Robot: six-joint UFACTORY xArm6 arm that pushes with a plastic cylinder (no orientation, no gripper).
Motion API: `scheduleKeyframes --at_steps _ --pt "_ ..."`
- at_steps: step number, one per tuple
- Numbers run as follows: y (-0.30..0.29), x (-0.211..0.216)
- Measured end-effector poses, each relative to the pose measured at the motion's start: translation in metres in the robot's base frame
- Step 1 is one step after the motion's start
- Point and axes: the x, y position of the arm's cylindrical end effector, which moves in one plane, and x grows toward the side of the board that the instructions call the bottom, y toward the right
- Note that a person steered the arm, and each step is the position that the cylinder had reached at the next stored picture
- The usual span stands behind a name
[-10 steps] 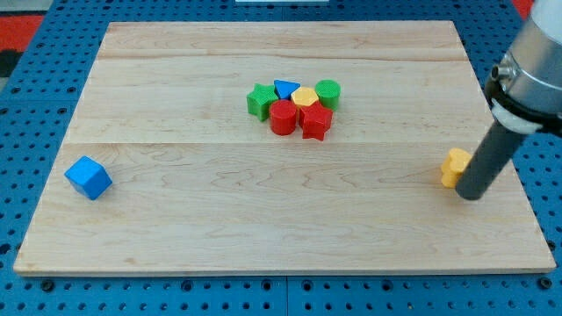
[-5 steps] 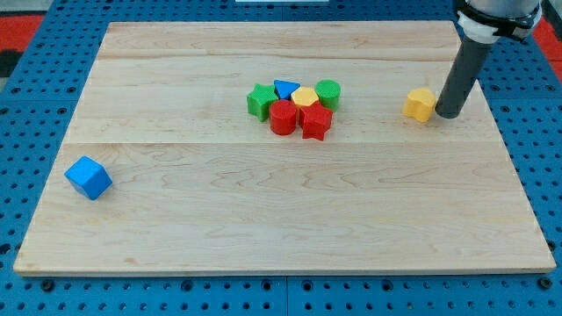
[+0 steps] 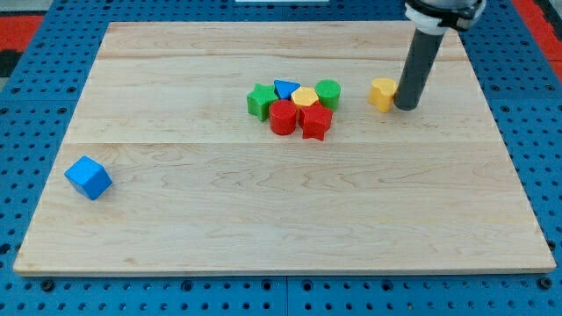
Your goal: Push the yellow heart closer to the group of blocks
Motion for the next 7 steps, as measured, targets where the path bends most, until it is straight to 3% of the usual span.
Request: scheduleKeyframes --at_steps 2,3,6,7 --pt "-0.042 -0.033" --pt "-0.019 -0.052" --pt "-0.108 -0.054" --pt "-0.11 -0.054"
